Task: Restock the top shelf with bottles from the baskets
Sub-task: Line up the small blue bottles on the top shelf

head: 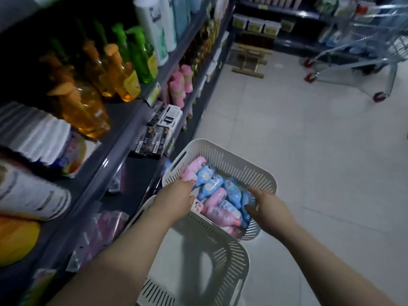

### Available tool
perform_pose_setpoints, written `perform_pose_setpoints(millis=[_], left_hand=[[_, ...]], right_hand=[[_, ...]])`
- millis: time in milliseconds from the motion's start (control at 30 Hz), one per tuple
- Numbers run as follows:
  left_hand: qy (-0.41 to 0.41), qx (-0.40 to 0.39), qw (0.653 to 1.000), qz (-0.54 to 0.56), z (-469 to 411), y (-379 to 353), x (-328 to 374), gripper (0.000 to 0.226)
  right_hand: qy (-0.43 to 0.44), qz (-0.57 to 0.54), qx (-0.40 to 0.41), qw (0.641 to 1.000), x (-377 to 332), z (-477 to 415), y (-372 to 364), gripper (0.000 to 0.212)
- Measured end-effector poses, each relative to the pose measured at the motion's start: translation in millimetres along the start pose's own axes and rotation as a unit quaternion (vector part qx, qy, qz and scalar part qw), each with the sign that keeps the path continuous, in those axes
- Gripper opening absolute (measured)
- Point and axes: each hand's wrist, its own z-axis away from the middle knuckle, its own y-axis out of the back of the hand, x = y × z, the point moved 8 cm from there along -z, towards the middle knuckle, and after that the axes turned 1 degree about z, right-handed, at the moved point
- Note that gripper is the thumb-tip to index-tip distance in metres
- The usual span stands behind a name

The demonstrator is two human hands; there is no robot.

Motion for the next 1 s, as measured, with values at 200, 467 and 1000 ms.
perform_pose_setpoints(millis=[200,467,1000], left_hand=[[0.041,-0.058,0.997,0.019,-91,-84,-11,0.033],[0.14,-0.119,0.981,0.059,-173,-187,-29,0.025],[0.258,-0.151,0.943,0.148,-205,-239,-48,0.061]], right_hand=[[-0.013,-0.019,-0.043,0.999,39,-82,-65,0.041],[-0.032,-0.022,-0.092,0.995,87,-166,-135,0.049],[-0.063,-0.036,-0.103,0.992,115,-214,-178,0.035]])
